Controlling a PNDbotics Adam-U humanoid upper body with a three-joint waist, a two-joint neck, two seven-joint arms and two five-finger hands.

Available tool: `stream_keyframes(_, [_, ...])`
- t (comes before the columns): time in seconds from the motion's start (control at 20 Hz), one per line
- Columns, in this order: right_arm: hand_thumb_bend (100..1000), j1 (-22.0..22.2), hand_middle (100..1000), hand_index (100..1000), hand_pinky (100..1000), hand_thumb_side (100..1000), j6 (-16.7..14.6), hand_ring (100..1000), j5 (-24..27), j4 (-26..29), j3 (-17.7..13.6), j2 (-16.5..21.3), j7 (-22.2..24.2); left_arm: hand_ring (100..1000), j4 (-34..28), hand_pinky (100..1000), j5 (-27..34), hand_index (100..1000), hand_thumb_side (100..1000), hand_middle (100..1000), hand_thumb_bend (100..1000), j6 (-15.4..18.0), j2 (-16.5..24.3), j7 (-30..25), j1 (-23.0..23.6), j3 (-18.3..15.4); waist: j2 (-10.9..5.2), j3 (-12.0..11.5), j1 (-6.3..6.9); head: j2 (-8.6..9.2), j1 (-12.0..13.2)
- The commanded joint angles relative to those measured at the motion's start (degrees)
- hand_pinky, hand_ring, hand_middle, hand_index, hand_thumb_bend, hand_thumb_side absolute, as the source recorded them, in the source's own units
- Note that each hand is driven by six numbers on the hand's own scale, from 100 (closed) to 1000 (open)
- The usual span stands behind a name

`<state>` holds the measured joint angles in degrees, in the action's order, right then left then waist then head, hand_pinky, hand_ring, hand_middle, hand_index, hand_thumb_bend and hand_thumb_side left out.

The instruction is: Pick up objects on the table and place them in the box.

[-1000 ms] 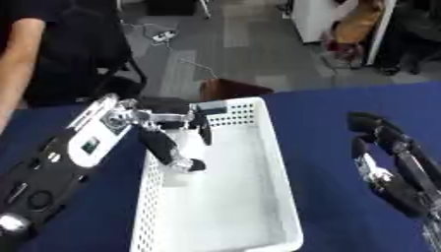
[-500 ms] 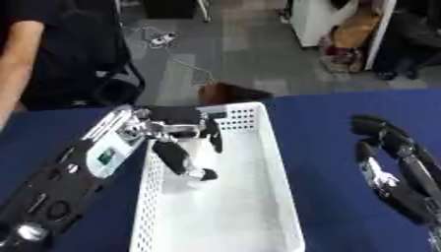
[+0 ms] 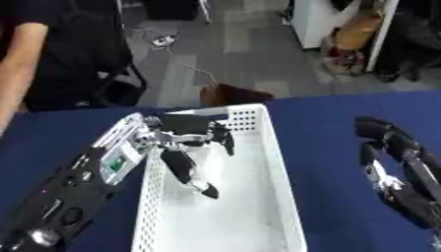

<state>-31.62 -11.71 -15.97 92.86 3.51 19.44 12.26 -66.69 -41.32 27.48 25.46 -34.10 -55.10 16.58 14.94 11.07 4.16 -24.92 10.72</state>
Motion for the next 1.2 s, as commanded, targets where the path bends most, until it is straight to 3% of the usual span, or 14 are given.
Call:
stream_keyframes(0.05, [100,-1.0,894,890,799,747,0.0,850,0.3,1.1,-0.1,0.4,0.1,787,-0.3,697,-0.5,833,676,837,725,0.9,0.6,0.1,-0.6,-0.5,-0.88,-0.2,-0.48,0.72,0.4])
stream_keyframes(0.6, [100,-0.4,894,890,799,746,0.1,850,0.2,0.9,-0.3,0.5,-0.1,835,-2.5,749,2.0,855,697,869,780,0.7,1.7,-0.4,-0.8,0.0,-1.59,-1.0,-0.70,0.14,0.3])
stream_keyframes(1.0, [100,1.5,895,890,799,748,0.2,851,-0.2,0.4,-0.7,1.2,-0.3,819,-13.4,749,15.6,856,742,857,769,-0.8,8.7,-3.0,-2.9,1.7,-3.85,-3.4,-0.09,-1.63,-1.0])
stream_keyframes(1.05, [100,1.6,895,891,799,744,0.2,851,-0.2,0.4,-0.8,1.3,-0.4,819,-14.8,749,17.6,856,847,859,760,-1.5,9.6,-3.3,-3.0,1.6,-4.04,-3.6,-0.01,-1.76,-1.2])
stream_keyframes(1.1, [100,1.8,895,891,799,748,0.2,851,-0.2,0.3,-0.8,1.3,-0.4,816,-16.3,745,19.6,856,746,857,765,-2.0,10.6,-3.4,-3.0,1.3,-4.27,-4.0,0.07,-1.93,-1.4])
stream_keyframes(1.2, [100,2.0,895,890,799,748,0.2,851,-0.4,0.2,-0.9,1.3,-0.4,814,-19.3,744,23.2,856,749,857,762,-3.3,12.6,-3.5,-2.9,0.6,-4.62,-4.5,0.18,-2.15,-1.8])
